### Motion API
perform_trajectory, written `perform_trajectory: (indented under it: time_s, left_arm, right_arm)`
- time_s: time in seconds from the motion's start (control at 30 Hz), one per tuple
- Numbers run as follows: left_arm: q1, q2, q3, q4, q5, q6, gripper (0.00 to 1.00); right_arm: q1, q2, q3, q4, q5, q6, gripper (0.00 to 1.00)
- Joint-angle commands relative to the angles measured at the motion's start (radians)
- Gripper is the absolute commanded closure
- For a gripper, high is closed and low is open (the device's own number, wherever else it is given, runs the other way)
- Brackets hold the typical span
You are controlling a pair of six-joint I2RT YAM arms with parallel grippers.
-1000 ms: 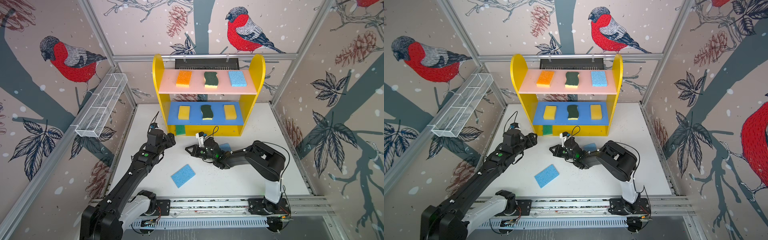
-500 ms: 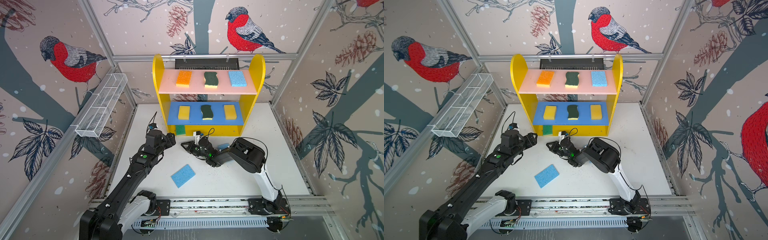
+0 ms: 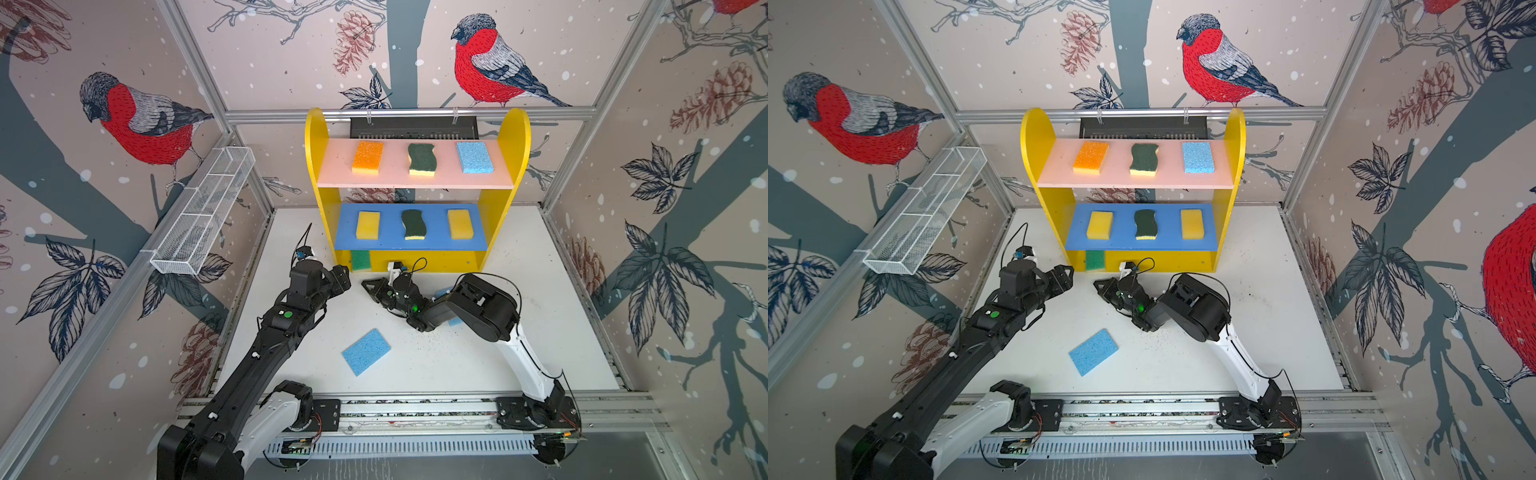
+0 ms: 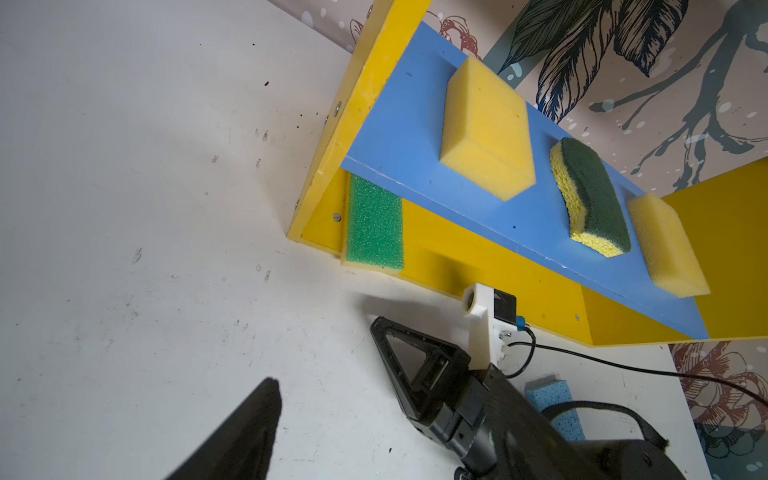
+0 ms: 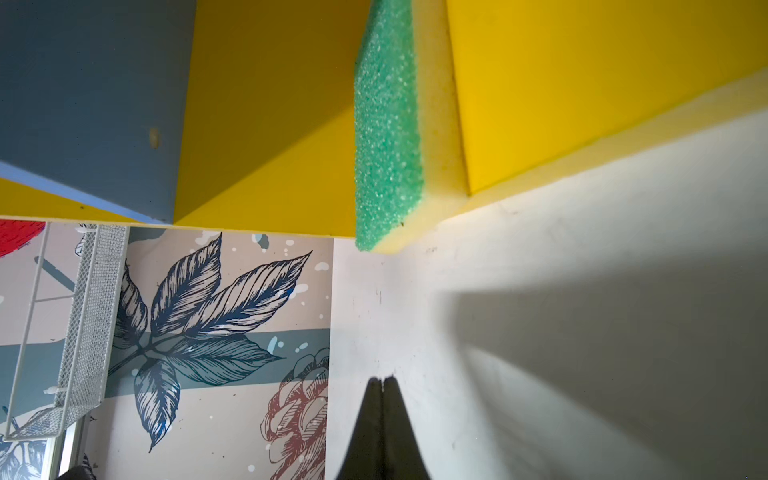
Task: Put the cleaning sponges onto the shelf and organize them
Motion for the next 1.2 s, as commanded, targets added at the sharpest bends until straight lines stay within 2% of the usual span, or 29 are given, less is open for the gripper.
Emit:
perform_trajectory:
  time_s: [0.0, 0.27, 0.67, 1.17]
  left_arm:
    - [0.003, -0.010, 0.001, 0.000, -0.021, -0.003, 0.21]
    - [0.004, -0.022, 0.004, -0.004, -0.030, -0.008, 0.21]
    - [0.008, -0.050, 0.006, -0.016, -0.025, -0.011, 0.20]
    - [0.009, -0.091, -0.003, -0.031, -0.029, -0.011, 0.20]
  right_arm:
    - [0.003, 0.028, 0.024, -0.009, 0.035, 0.026, 0.97]
    - [0.011, 0.060, 0.106, -0.113, 0.093, 0.070, 0.97]
    - [0.038, 0.057, 0.145, -0.281, 0.232, 0.166, 0.97]
    - [0.059, 0.102, 0.231, -0.388, 0.317, 0.229, 0.97]
